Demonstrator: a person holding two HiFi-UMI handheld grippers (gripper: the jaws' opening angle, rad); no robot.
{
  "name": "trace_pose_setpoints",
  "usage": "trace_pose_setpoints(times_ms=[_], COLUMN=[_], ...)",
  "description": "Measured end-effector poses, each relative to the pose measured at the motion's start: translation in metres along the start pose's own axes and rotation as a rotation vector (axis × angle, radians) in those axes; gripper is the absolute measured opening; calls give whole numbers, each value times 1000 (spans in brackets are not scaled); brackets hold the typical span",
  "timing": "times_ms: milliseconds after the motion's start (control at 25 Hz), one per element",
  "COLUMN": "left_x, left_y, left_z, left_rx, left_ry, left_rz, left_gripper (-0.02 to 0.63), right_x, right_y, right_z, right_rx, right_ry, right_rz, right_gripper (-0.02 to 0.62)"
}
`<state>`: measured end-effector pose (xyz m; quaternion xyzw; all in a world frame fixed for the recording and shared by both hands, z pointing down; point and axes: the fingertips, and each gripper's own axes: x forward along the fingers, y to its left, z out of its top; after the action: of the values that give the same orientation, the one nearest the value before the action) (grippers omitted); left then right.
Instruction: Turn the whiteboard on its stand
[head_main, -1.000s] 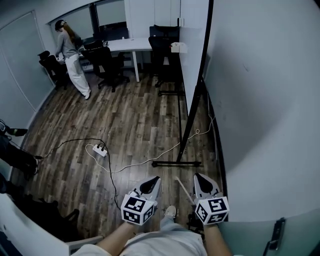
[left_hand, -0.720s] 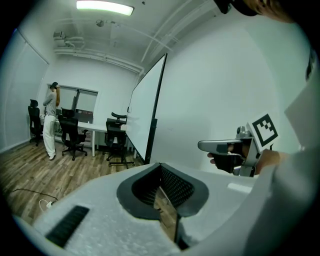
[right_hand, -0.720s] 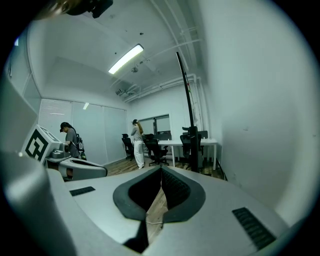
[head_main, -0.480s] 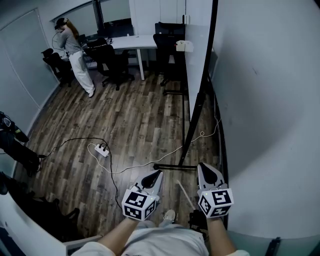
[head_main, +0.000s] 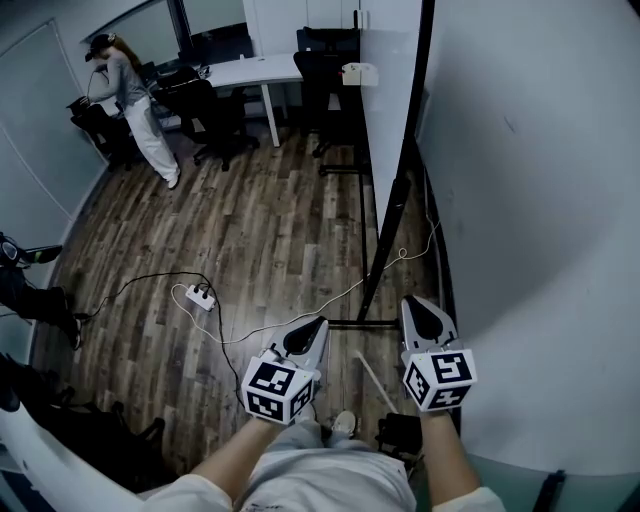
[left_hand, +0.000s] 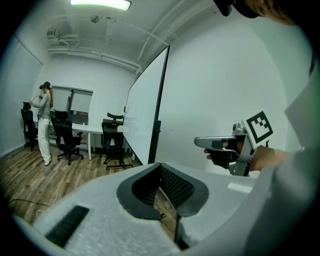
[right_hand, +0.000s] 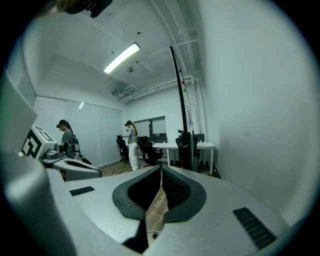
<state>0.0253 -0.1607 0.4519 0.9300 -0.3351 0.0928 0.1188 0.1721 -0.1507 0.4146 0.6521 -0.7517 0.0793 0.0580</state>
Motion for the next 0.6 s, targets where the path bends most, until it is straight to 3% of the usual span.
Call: trace_pose_setpoints(times_ms=[480, 600], left_x=[61, 76], left_y=[29, 41], left_z=[26, 32], left_rx=[36, 37], left_ry=[18, 11], left_rz=[-68, -73], left_gripper=[11, 11], right_x=[77, 98], right_y=[-39, -46], right_z=[23, 22], right_rx=[4, 12], right_ry=[1, 3], right_rz=[-59, -65], right_gripper=[9, 63])
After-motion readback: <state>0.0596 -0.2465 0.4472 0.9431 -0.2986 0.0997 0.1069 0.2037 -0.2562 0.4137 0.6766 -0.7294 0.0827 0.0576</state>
